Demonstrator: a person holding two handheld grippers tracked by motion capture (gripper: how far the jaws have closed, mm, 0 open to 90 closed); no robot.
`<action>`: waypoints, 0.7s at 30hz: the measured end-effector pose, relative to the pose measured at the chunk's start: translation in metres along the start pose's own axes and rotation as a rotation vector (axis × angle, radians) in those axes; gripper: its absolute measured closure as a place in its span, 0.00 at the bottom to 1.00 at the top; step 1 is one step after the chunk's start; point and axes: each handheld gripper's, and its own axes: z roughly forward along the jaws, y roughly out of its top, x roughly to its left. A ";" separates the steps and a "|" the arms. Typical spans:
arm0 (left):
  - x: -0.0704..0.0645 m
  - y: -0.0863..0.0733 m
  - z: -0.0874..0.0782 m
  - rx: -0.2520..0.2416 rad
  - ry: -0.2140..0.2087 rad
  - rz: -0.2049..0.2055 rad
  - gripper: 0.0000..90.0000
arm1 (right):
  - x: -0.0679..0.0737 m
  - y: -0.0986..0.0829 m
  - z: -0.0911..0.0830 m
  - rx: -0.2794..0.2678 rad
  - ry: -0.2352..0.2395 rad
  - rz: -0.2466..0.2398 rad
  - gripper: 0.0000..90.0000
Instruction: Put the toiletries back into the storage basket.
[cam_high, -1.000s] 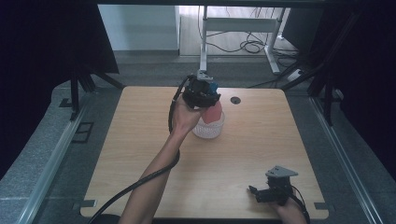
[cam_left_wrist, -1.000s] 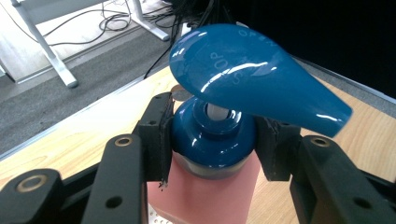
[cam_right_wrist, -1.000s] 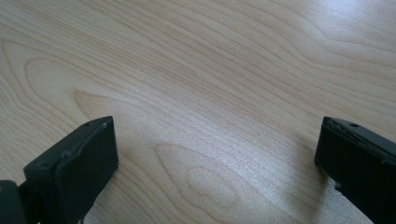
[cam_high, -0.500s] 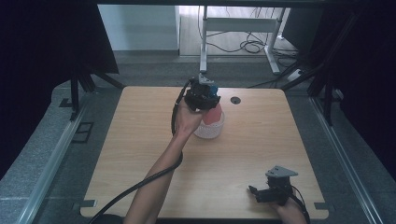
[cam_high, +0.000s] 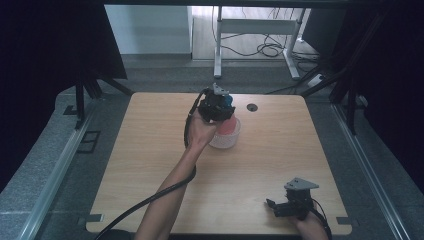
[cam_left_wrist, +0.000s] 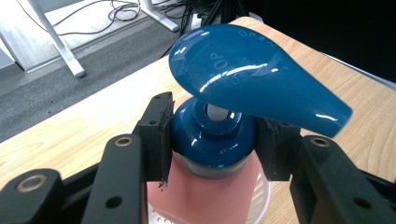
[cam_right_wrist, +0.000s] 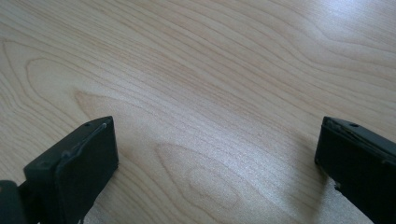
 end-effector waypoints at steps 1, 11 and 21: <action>0.000 -0.001 0.001 0.001 0.001 -0.001 0.58 | 0.000 0.000 0.000 0.000 0.000 0.000 0.00; 0.001 -0.010 0.009 0.015 0.000 -0.012 0.58 | 0.000 0.000 0.000 0.000 0.000 0.000 0.00; 0.001 -0.022 0.019 0.028 0.001 -0.020 0.58 | 0.000 0.000 0.000 0.001 0.000 -0.004 0.00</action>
